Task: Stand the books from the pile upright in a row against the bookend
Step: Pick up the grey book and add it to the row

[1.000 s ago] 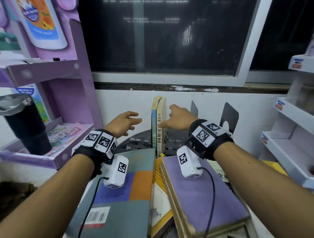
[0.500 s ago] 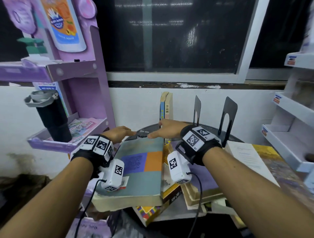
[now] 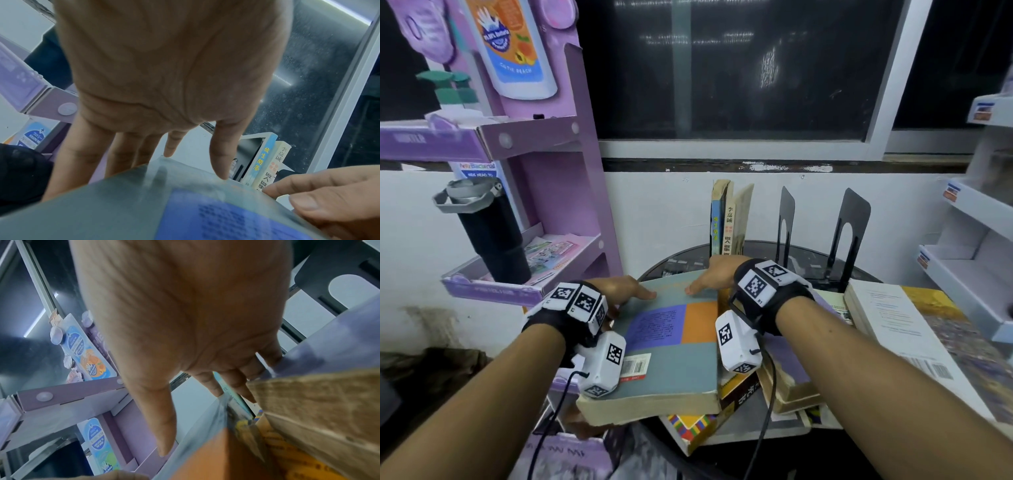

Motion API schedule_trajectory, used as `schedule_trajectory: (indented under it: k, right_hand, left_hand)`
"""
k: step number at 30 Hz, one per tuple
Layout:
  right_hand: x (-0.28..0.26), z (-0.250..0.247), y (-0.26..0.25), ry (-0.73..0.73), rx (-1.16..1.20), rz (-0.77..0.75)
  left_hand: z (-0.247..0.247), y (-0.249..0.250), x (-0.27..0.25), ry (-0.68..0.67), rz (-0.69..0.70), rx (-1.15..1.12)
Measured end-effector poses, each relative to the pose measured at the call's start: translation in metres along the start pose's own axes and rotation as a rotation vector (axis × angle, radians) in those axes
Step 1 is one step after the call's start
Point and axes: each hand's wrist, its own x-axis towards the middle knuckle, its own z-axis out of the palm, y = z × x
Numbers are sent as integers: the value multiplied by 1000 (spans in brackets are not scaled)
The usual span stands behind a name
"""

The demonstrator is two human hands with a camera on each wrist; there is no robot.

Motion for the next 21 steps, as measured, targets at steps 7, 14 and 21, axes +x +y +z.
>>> schedule_trajectory:
  k: [7,14,21]
  right_hand:
    - [10,4,-1,-16,-47,1]
    - [19,8,-1,70,-41,38]
    - [13,4,-1,101,75,10]
  left_hand:
    - [1,-5,9,-44,-17,31]
    - [-5,-15,14,-28,-25,-45]
    - [-10,-19,9,-19,12,-119]
